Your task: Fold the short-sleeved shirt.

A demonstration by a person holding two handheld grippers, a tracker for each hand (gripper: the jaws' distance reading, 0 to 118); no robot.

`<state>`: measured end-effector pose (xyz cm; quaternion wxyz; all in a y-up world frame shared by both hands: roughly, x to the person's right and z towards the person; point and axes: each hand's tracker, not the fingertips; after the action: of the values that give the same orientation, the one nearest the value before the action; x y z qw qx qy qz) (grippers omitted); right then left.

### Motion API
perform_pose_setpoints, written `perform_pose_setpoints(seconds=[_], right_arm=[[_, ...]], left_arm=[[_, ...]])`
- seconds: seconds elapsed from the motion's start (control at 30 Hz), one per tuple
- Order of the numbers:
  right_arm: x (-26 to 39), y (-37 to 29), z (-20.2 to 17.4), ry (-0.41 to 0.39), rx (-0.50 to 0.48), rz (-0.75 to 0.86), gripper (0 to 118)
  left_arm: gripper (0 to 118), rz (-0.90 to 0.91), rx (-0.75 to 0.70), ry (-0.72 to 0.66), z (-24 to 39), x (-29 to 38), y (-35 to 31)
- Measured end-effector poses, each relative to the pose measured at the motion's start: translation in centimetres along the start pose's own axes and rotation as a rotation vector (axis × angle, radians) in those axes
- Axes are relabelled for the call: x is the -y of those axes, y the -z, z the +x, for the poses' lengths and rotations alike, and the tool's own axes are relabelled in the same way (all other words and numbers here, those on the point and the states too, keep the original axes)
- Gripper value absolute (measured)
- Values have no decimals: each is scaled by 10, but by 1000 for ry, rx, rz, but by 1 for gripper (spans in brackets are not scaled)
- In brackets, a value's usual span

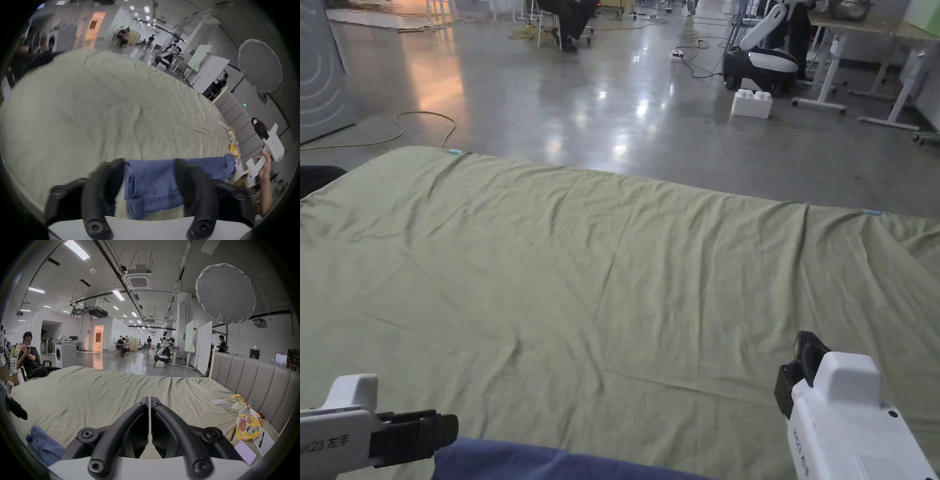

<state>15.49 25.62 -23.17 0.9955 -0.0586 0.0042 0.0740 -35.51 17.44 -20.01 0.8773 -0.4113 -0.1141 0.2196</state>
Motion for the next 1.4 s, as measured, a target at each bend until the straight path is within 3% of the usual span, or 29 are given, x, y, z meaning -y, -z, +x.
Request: perform_pose_setpoints(seconds=[0.2, 0.3, 0.4, 0.47, 0.57, 0.63, 0.67, 0.7, 0.77, 0.83, 0.93, 1.23, 1.4], right_arm=[[4, 2, -3, 2, -14, -32, 3], [5, 2, -2, 1, -11, -43, 3], [7, 2, -2, 1, -9, -51, 3], [8, 2, -2, -2, -8, -56, 3], [10, 3, -4, -4, -10, -67, 3], [12, 4, -6, -5, -13, -75, 3], [13, 4, -7, -5, -14, -78, 3], [14, 4, -8, -4, -16, -81, 3], [15, 5, -10, -4, -19, -89, 3], [16, 5, -11, 1, -26, -99, 3], [17, 5, -13, -10, -35, -101, 3], [16, 6, -12, -4, -40, -96, 3], [13, 6, -11, 2, -46, -87, 3]], left_arm=[[81, -163, 213, -208, -48, 18, 34], [82, -185, 230, -278, -64, 30, 51], [82, -97, 363, -357, -70, 37, 55], [82, -133, 440, -458, -74, 42, 65], [77, -189, 529, -481, -69, 49, 75], [56, -203, 478, -429, -54, 49, 75], [34, -217, 435, -389, -48, 48, 76], [20, -231, 391, -346, -42, 49, 78], [18, -227, 353, -274, -45, 48, 79], [13, -226, 382, -351, -45, 45, 77], [11, -219, 337, -293, -40, 38, 69], [10, -153, 270, -194, -27, -1, 27], [10, -146, 159, -174, -36, -22, -8]])
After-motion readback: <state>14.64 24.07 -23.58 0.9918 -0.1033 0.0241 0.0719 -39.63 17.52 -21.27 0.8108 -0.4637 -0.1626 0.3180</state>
